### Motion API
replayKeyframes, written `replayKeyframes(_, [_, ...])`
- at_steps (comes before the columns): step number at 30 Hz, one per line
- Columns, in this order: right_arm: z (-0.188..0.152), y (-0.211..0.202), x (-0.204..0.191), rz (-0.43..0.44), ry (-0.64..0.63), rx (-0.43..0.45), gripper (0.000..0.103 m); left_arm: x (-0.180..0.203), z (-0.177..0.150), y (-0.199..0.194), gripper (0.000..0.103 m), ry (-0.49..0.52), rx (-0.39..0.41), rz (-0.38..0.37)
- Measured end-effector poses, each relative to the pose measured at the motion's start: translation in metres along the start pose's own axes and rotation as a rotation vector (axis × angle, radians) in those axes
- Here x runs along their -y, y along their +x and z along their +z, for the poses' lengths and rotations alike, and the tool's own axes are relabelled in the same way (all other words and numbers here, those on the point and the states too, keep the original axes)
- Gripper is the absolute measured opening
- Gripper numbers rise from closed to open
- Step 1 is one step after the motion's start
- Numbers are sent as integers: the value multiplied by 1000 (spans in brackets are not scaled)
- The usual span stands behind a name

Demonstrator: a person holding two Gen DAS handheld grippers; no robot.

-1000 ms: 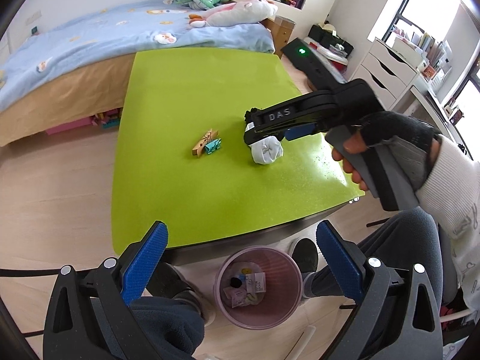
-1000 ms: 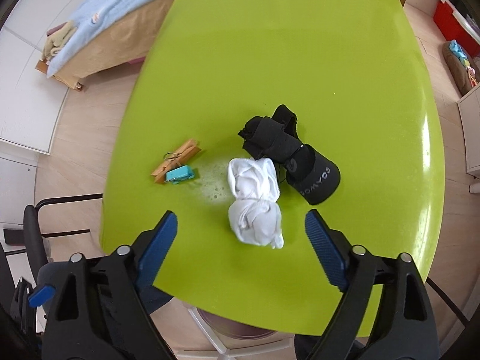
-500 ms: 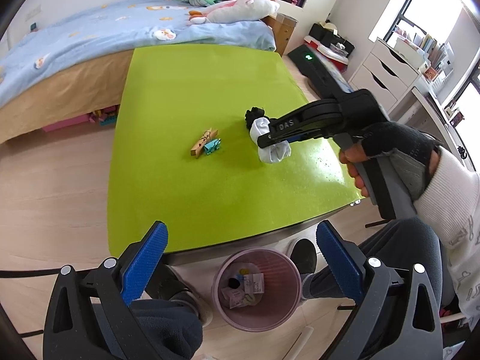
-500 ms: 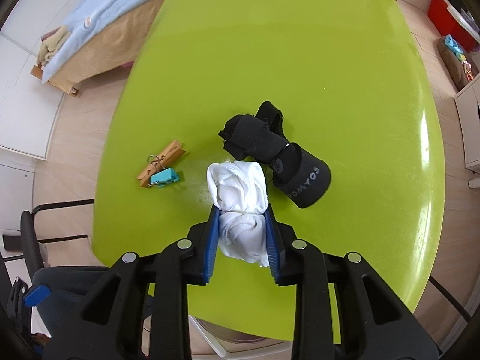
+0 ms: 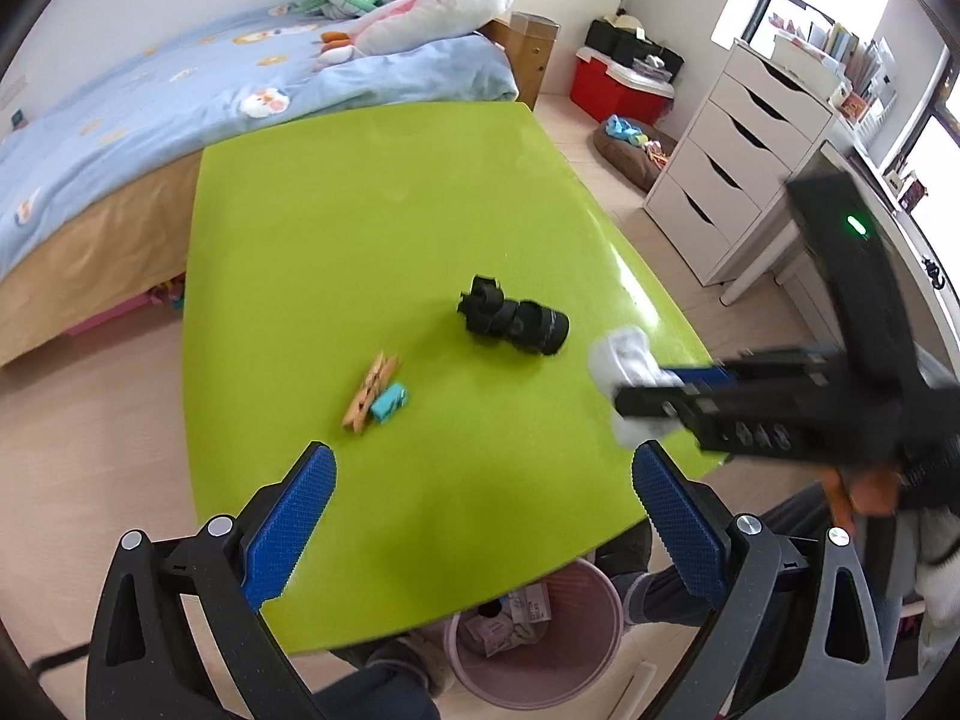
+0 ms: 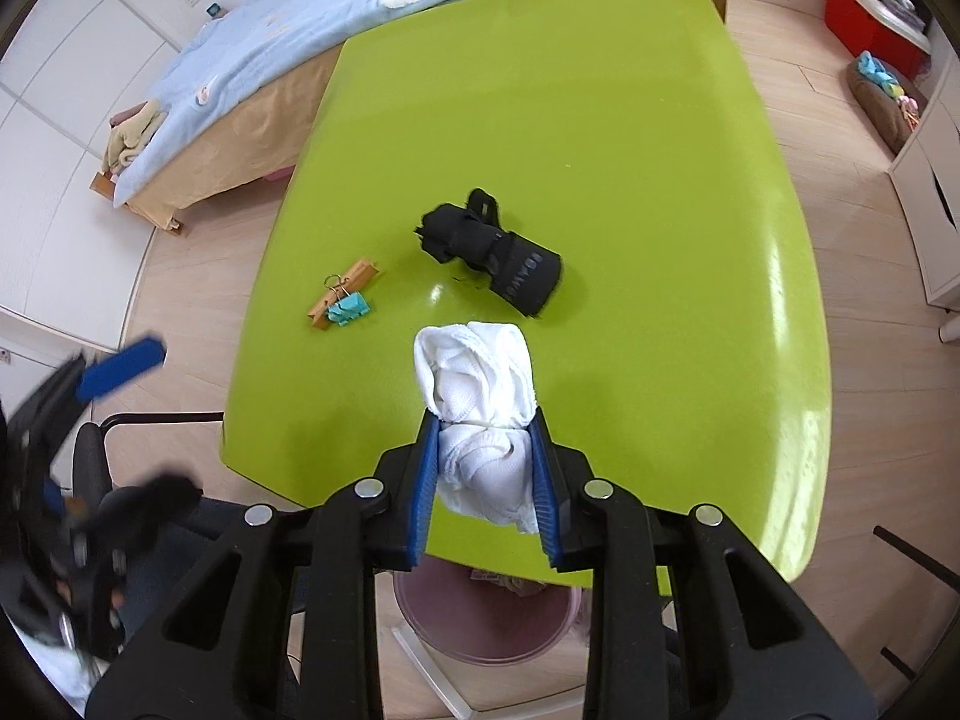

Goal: Collect trash
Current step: 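Grasp the black pouch with the left gripper while the right gripper holds the socks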

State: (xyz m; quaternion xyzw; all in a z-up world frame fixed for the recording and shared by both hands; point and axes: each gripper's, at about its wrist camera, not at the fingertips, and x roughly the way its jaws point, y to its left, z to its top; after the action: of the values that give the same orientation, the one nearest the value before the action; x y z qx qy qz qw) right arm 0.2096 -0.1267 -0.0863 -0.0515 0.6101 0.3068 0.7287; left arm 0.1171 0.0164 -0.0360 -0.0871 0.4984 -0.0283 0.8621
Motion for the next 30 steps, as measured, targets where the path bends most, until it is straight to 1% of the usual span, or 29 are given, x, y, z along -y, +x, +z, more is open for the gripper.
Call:
replayKeyframes(4, [-14, -7, 14, 1, 27, 4, 28, 6, 29, 24, 95, 44, -41, -7])
replayKeyframes(7, [-24, -9, 22, 1, 46, 5, 28, 11, 49, 45, 95, 64, -91, -13])
replayKeyframes(11, [-33, -14, 32, -4, 59, 10, 28, 16, 71, 77, 95, 55, -173, -11])
replayKeyframes(14, [-33, -16, 36, -10, 67, 18, 28, 15, 82, 98, 95, 5, -226, -3])
replayKeyframes(18, [-33, -20, 43, -14, 78, 32, 28, 11, 89, 127, 95, -111, -297, -2])
replayKeyframes(20, [-33, -22, 47, -17, 81, 37, 28, 7, 87, 141, 95, -187, -329, -10])
replayKeyframes(21, [-33, -22, 48, -16, 84, 38, 28, 5, 87, 146, 93, -218, -337, -8])
replayKeyframes(22, [-35, -23, 49, -16, 86, 40, 28, 3, 86, 150, 88, -251, -341, -7])
replayKeyframes(24, [-35, -23, 51, -14, 90, 42, 28, 1, 83, 157, 71, -300, -350, -1])
replayKeyframes(25, [-36, -23, 52, -13, 91, 42, 28, 1, 82, 158, 68, -316, -347, 2])
replayKeyframes(26, [-36, -24, 53, -12, 92, 43, 28, 2, 81, 160, 61, -325, -344, 3])
replayKeyframes(28, [-36, -24, 55, -10, 94, 44, 28, 4, 80, 160, 58, -332, -333, 5])
replayKeyframes(30, [-36, -25, 56, -8, 95, 45, 28, 5, 81, 159, 51, -325, -319, 6])
